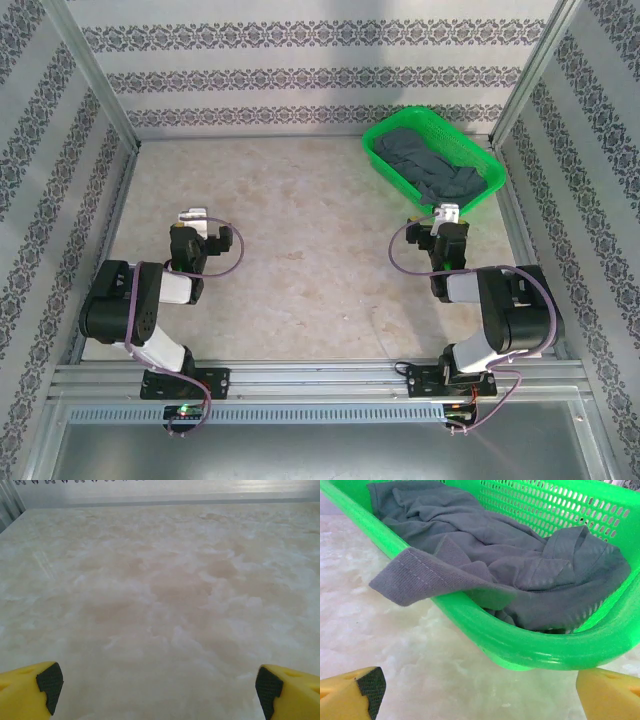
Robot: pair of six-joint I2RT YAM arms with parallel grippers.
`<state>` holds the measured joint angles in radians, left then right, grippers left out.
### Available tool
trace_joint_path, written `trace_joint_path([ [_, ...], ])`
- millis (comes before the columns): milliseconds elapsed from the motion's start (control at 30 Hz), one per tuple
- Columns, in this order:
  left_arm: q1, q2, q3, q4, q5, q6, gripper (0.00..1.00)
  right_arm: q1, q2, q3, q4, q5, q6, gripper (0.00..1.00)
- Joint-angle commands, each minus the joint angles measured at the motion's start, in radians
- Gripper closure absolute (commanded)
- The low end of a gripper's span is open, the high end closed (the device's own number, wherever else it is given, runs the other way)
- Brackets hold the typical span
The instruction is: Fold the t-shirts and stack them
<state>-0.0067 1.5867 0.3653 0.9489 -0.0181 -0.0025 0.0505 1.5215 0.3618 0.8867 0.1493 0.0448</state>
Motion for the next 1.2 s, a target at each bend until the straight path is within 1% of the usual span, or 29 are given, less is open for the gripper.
trace_joint_path([
  [0,-0.006,-0.004,0.015,-0.008,0.015,0.020,0.00,0.005,-0.006,0.002,0.060,0.016,-0.020,0.02],
  [200,-0.006,-0.004,0.015,-0.007,0.015,0.019,0.00,-0.001,-0.004,0.005,0.054,0.003,-0.014,0.02],
  [400,-0.005,-0.005,0.022,-0.019,-0.014,0.006,0.00,-0.017,-0.004,0.011,0.044,-0.029,-0.008,0.02],
  [467,-0.006,-0.009,0.006,0.014,-0.022,0.005,0.00,-0.014,-0.012,0.002,0.068,-0.029,-0.010,0.02],
  [500,-0.006,-0.036,-0.015,0.037,-0.039,0.003,0.00,0.003,-0.040,0.004,0.049,0.006,-0.025,0.02],
  [533,-0.015,-0.084,-0.025,0.011,-0.079,0.001,0.00,0.028,-0.083,0.019,-0.013,0.060,-0.040,0.02],
  [600,-0.044,-0.222,-0.007,-0.123,-0.180,0.005,0.00,0.080,-0.195,0.077,-0.196,0.146,-0.070,0.02],
  [633,-0.067,-0.311,0.024,-0.237,-0.237,-0.002,0.00,0.104,-0.258,0.132,-0.310,0.225,0.006,0.02],
  [667,-0.079,-0.378,0.068,-0.333,-0.260,-0.027,0.00,0.099,-0.309,0.194,-0.443,0.218,0.119,0.02],
  [700,-0.083,-0.435,0.142,-0.487,-0.285,-0.109,0.00,0.067,-0.362,0.280,-0.619,0.124,0.263,0.02],
  [733,-0.082,-0.476,0.243,-0.710,-0.297,-0.234,0.00,0.024,-0.398,0.353,-0.773,-0.053,0.354,0.02],
  [767,-0.082,-0.488,0.329,-0.897,-0.336,-0.378,0.00,-0.014,-0.425,0.393,-0.848,-0.148,0.440,0.02],
  [800,-0.080,-0.490,0.375,-1.004,-0.379,-0.527,0.00,-0.033,-0.430,0.388,-0.801,-0.170,0.500,0.02],
  [833,-0.062,-0.490,0.394,-1.055,-0.367,-0.653,0.00,-0.064,-0.419,0.406,-0.781,-0.216,0.544,0.02],
  [867,-0.025,-0.480,0.392,-1.020,-0.268,-0.730,0.00,-0.073,-0.385,0.471,-0.844,-0.207,0.551,0.02],
  [900,0.004,-0.459,0.396,-0.984,-0.170,-0.777,0.00,-0.068,-0.340,0.558,-0.946,-0.183,0.535,0.03],
  [933,0.010,-0.415,0.427,-0.979,-0.089,-0.808,0.00,-0.055,-0.274,0.676,-1.082,-0.139,0.521,0.05],
  [967,0.002,-0.359,0.493,-1.025,-0.025,-0.812,0.00,-0.049,-0.202,0.792,-1.211,-0.098,0.512,0.06],
  [1000,-0.017,-0.303,0.558,-1.081,0.016,-0.809,0.00,-0.044,-0.138,0.878,-1.294,-0.076,0.501,0.06],
  [1033,-0.048,-0.236,0.630,-1.159,0.044,-0.803,0.00,-0.041,-0.060,0.963,-1.364,-0.059,0.489,0.08],
  [1067,-0.094,-0.181,0.693,-1.202,0.072,-0.787,0.00,-0.042,0.015,1.040,-1.426,-0.039,0.489,0.11],
  [1100,-0.134,-0.142,0.736,-1.232,0.086,-0.764,0.00,-0.047,0.076,1.105,-1.484,-0.035,0.491,0.14],
  [1167,-0.229,-0.080,0.805,-1.271,0.090,-0.733,0.00,-0.055,0.218,1.246,-1.586,-0.039,0.499,0.14],
])
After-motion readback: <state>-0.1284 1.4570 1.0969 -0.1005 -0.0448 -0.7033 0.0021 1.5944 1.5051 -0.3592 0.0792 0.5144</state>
